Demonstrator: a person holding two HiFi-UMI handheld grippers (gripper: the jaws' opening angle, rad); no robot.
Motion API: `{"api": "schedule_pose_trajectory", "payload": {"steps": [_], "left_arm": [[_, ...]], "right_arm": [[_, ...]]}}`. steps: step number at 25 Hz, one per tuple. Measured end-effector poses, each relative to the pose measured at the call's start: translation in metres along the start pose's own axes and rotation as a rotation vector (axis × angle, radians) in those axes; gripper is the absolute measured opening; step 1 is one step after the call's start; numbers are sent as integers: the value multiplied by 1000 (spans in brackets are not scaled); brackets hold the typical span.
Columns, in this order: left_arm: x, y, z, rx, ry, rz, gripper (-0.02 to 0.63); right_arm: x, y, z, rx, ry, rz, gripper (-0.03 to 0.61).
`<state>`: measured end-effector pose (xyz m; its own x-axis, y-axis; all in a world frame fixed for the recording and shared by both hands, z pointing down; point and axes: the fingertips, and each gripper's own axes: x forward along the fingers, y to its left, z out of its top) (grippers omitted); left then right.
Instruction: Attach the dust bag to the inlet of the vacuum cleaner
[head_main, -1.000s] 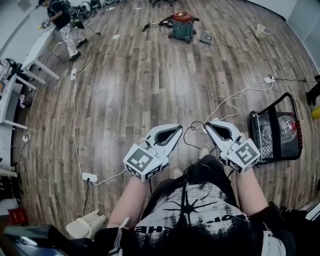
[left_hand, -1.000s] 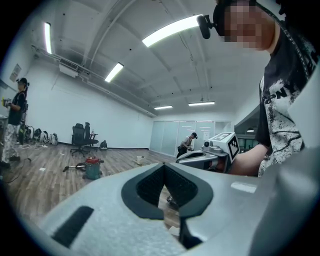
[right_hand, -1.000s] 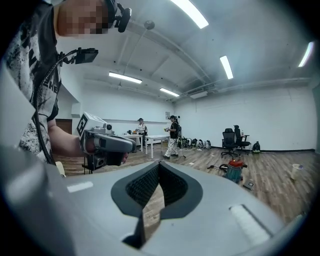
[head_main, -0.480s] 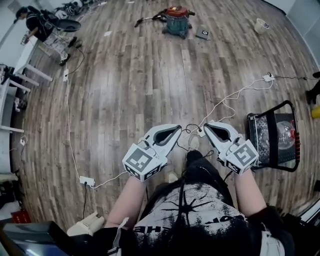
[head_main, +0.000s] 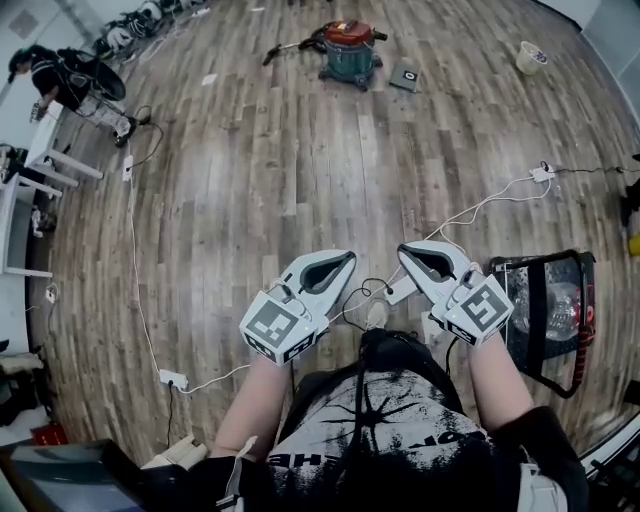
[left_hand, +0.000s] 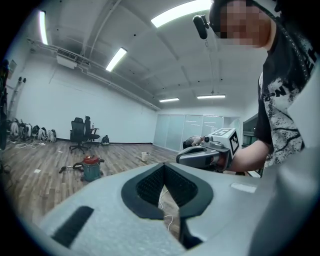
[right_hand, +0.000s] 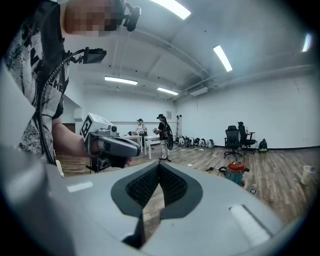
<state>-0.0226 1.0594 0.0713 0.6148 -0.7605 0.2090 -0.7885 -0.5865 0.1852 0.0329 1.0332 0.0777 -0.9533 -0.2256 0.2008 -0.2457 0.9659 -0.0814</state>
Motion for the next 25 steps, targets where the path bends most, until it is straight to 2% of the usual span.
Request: {"api": "schedule_pose_trajectory", "payload": {"steps": [3,6,13,20,25], "left_arm": [[32,12,8,3,5,0,-3],[56,25,13,9,6,35,-3],[81,47,29,16,8,92,-3],[106,42,48,58,2,56,-3],[122,48,47,78,28,11,-3]], "right_arm": [[-2,-34,0,16,-17,2,5],[-6,-62,-8,23,-16,13,4],[-16,-99,-10,29,-31,28,5],[-22,-115,-6,25,-62,23,5],[-18,-132,-7,20,-74,-23,3]]}}
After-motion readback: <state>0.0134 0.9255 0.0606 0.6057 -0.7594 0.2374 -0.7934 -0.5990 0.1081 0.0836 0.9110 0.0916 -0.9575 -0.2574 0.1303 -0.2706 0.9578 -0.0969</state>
